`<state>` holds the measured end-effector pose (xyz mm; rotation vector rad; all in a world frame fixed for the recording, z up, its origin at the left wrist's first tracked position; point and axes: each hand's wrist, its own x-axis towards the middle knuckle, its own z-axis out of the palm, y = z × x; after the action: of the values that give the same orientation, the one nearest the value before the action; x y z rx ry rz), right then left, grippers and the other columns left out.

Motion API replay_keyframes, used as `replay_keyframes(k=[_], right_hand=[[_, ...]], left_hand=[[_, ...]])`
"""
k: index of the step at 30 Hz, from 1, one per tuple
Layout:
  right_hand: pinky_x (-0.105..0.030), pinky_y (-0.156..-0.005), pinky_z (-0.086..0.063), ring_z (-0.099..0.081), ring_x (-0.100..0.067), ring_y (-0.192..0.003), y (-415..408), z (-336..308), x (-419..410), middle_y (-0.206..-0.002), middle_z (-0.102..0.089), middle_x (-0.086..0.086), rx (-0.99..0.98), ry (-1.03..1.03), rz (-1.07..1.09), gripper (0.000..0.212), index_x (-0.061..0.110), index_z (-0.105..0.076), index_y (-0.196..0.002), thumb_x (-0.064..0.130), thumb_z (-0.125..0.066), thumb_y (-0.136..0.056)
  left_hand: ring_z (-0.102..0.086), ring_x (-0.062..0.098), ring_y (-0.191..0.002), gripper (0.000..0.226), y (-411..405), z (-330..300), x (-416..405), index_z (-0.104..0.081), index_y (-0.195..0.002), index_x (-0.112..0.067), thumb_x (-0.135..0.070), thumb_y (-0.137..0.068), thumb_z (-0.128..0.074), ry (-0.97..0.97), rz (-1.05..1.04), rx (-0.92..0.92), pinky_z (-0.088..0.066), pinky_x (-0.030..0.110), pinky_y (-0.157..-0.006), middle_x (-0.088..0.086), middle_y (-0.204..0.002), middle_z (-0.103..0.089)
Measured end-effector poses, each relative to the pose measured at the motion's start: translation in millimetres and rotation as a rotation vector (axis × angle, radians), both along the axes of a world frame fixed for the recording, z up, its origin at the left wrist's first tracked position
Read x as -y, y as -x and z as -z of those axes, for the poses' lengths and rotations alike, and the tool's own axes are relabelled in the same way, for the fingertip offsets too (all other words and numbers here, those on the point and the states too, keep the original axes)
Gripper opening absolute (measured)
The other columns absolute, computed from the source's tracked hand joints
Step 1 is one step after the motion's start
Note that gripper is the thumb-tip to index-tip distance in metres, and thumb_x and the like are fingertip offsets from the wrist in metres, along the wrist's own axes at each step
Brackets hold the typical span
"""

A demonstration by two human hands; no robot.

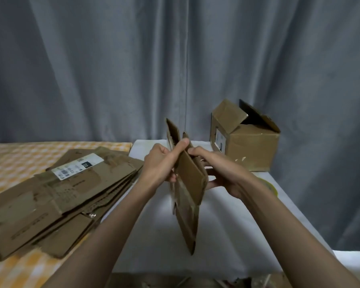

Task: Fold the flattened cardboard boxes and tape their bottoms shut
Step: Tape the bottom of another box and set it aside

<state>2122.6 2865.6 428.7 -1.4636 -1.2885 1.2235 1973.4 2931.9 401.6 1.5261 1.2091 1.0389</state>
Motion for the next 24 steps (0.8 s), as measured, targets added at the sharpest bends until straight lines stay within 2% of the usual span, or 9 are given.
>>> replay_keyframes(k=[2, 4, 5, 9, 11, 16, 19, 22, 24], right_hand=[[-0.024, -0.051, -0.051, -0.065, -0.010, -0.060, 1.5, -4.7, -4.9, -0.069, -0.066, 0.002, 0.028, 0.006, 0.030, 0.025, 0.015, -0.070, -0.081, 0.035, -0.058, -0.089], [-0.021, -0.045, -0.046, -0.057, -0.010, -0.052, -1.7, -7.3, -10.4, -0.068, -0.058, -0.001, 0.077, 0.005, 0.111, 0.015, 0.014, -0.064, -0.085, 0.028, -0.057, -0.085], [-0.019, -0.042, -0.043, -0.053, -0.011, -0.051, -4.9, -7.5, -12.4, -0.068, -0.056, -0.003, 0.102, 0.003, 0.156, 0.012, 0.014, -0.061, -0.086, 0.025, -0.057, -0.084], [-0.019, -0.039, -0.039, -0.050, -0.017, -0.058, -19.2, -4.0, -14.8, -0.074, -0.053, -0.009, 0.105, -0.047, 0.303, 0.004, 0.014, -0.057, -0.089, 0.018, -0.059, -0.088], [-0.020, -0.039, -0.039, -0.051, -0.017, -0.057, -27.0, -1.9, -15.0, -0.073, -0.053, -0.010, 0.098, -0.103, 0.384, 0.004, 0.013, -0.060, -0.090, 0.016, -0.059, -0.091], [-0.033, -0.058, -0.047, -0.060, -0.023, -0.072, -51.1, 0.2, -18.8, -0.082, -0.062, -0.013, 0.124, -0.192, 0.583, 0.012, 0.011, -0.065, -0.092, 0.021, -0.059, -0.092], [-0.033, -0.062, -0.046, -0.061, -0.023, -0.076, -57.6, 2.7, -21.2, -0.085, -0.065, -0.013, 0.164, -0.197, 0.596, 0.023, -0.001, -0.066, -0.098, 0.020, -0.059, -0.092], [-0.034, -0.069, -0.045, -0.062, -0.025, -0.087, -53.3, 7.1, -25.2, -0.093, -0.068, -0.011, 0.271, -0.201, 0.575, 0.020, 0.004, -0.070, -0.100, 0.018, -0.058, -0.092], [-0.034, -0.068, -0.043, -0.059, -0.026, -0.086, -52.0, 9.3, -28.7, -0.092, -0.065, -0.012, 0.308, -0.206, 0.567, 0.017, 0.005, -0.067, -0.095, 0.018, -0.056, -0.092]], left_hand=[[-0.064, 0.026, -0.051, 0.065, 4.7, -1.9, -6.8, -0.056, -0.078, -0.005, -0.069, -0.074, -0.063, -0.002, -0.027, -0.039, -0.055, 0.033, -0.055, 0.013, -0.068, -0.066], [-0.061, 0.024, -0.051, 0.042, 11.0, -2.2, -10.9, -0.050, -0.074, -0.014, -0.053, -0.082, -0.060, -0.005, -0.067, -0.075, -0.049, 0.032, -0.054, 0.010, -0.065, -0.061], [-0.062, 0.022, -0.052, 0.038, 14.2, -2.2, -11.7, -0.051, -0.075, -0.013, -0.049, -0.086, -0.057, -0.004, -0.082, -0.107, -0.047, 0.031, -0.055, 0.008, -0.065, -0.061], [-0.061, 0.015, -0.047, 0.040, 23.9, -1.5, -13.2, -0.062, -0.089, 0.004, -0.032, -0.095, -0.046, -0.086, -0.139, -0.182, -0.041, 0.024, -0.047, 0.008, -0.063, -0.062], [-0.058, 0.011, -0.043, 0.037, 28.0, -3.3, -10.6, -0.063, -0.089, 0.006, -0.025, -0.096, -0.045, -0.127, -0.158, -0.185, -0.040, 0.021, -0.041, 0.011, -0.064, -0.065], [-0.067, 0.024, -0.054, 0.031, 38.3, -5.0, -2.2, -0.064, -0.092, 0.007, -0.018, -0.096, -0.046, -0.029, -0.124, -0.076, -0.058, 0.035, -0.055, 0.007, -0.057, -0.067], [-0.068, 0.027, -0.053, 0.027, 38.1, -6.2, 6.9, -0.064, -0.087, 0.004, -0.014, -0.097, -0.046, 0.005, -0.087, -0.002, -0.063, 0.043, -0.066, 0.004, -0.051, -0.065], [-0.069, 0.025, -0.053, 0.028, 34.1, -6.1, 10.6, -0.063, -0.084, -0.002, -0.015, -0.100, -0.043, -0.021, -0.053, 0.006, -0.061, 0.037, -0.061, 0.005, -0.054, -0.067], [-0.068, 0.026, -0.052, 0.030, 30.9, -5.7, 9.3, -0.061, -0.084, -0.001, -0.017, -0.101, -0.042, -0.064, -0.054, -0.017, -0.059, 0.035, -0.058, 0.004, -0.053, -0.066]])
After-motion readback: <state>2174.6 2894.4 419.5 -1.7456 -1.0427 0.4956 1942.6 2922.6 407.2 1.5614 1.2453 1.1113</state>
